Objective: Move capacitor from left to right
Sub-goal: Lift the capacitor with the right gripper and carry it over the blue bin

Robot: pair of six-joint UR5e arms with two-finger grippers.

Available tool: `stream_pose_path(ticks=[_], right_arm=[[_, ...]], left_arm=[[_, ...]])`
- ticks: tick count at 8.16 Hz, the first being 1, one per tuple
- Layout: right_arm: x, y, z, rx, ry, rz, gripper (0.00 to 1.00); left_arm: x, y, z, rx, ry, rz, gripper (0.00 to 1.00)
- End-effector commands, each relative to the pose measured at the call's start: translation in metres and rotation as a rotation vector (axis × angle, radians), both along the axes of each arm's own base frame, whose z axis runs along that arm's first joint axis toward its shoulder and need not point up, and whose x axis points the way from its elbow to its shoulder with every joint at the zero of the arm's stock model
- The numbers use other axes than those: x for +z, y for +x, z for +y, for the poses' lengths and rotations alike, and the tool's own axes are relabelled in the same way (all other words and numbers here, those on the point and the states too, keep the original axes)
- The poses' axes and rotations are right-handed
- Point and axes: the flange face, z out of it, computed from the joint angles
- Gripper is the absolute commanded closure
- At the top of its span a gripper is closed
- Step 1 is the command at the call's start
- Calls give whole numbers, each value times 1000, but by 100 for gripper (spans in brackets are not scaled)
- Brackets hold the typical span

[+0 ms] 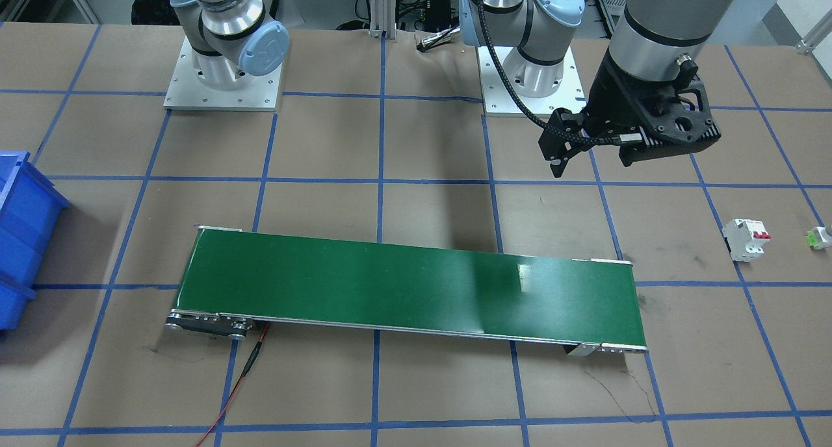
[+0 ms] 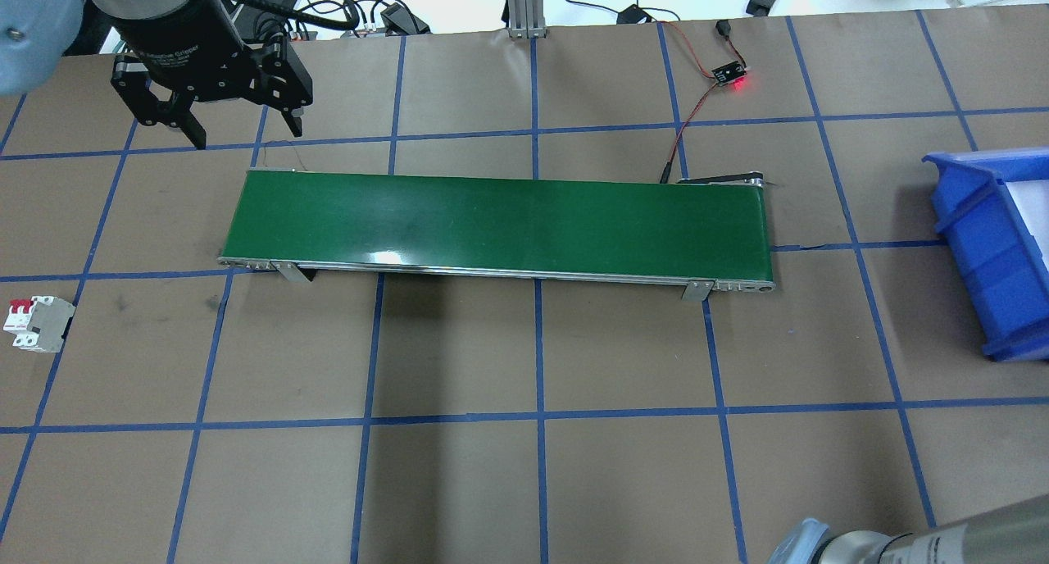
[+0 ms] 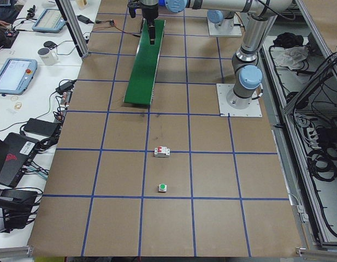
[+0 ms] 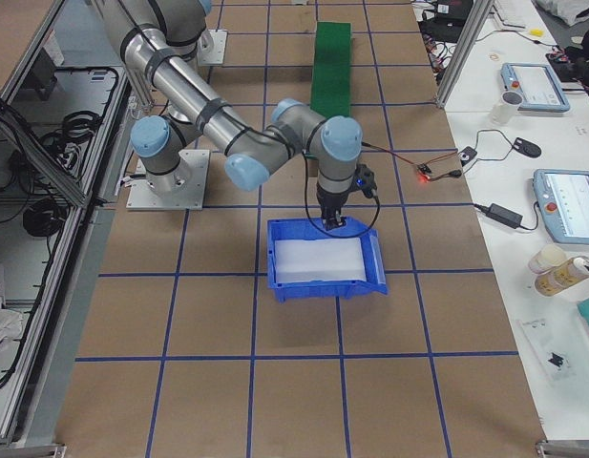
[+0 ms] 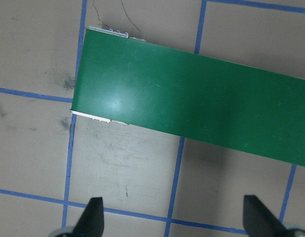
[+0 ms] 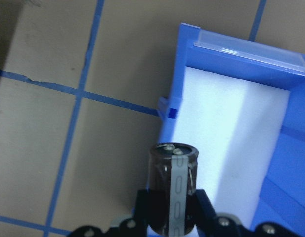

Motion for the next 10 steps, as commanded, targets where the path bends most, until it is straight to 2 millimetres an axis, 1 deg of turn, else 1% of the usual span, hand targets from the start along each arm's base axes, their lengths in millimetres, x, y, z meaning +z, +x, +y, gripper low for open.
stream_pose_path(ticks=[1, 2, 3, 4, 5, 6, 7, 8, 9, 10], right_arm=[[-85, -62, 6, 25, -52, -55, 94], [-100, -59, 13, 23, -33, -40, 80], [-103, -60, 13, 24, -28, -20, 52], [-96, -59, 14, 13, -39, -15, 1], [-85, -57, 13, 28, -46, -7, 0], [-63, -41, 10, 77, -63, 0, 0], [-36, -9, 4, 147, -50, -34, 0], [10, 28, -2, 184, -43, -43, 0], [50, 76, -6, 197, -24, -57, 0], [96, 128, 2, 139, 3, -69, 0]], left_arm=[[0, 0, 0, 1, 0, 0, 0], [-2, 0, -1, 1, 3, 0, 0], [0, 0, 0, 1, 0, 0, 0], [0, 0, 0, 1, 0, 0, 0], [0, -1, 0, 0, 0, 0, 0], [0, -1, 0, 0, 0, 0, 0], [0, -1, 0, -2, 0, 0, 0], [0, -1, 0, 0, 0, 0, 0], [0, -1, 0, -2, 0, 0, 0], [0, -1, 0, -2, 0, 0, 0]])
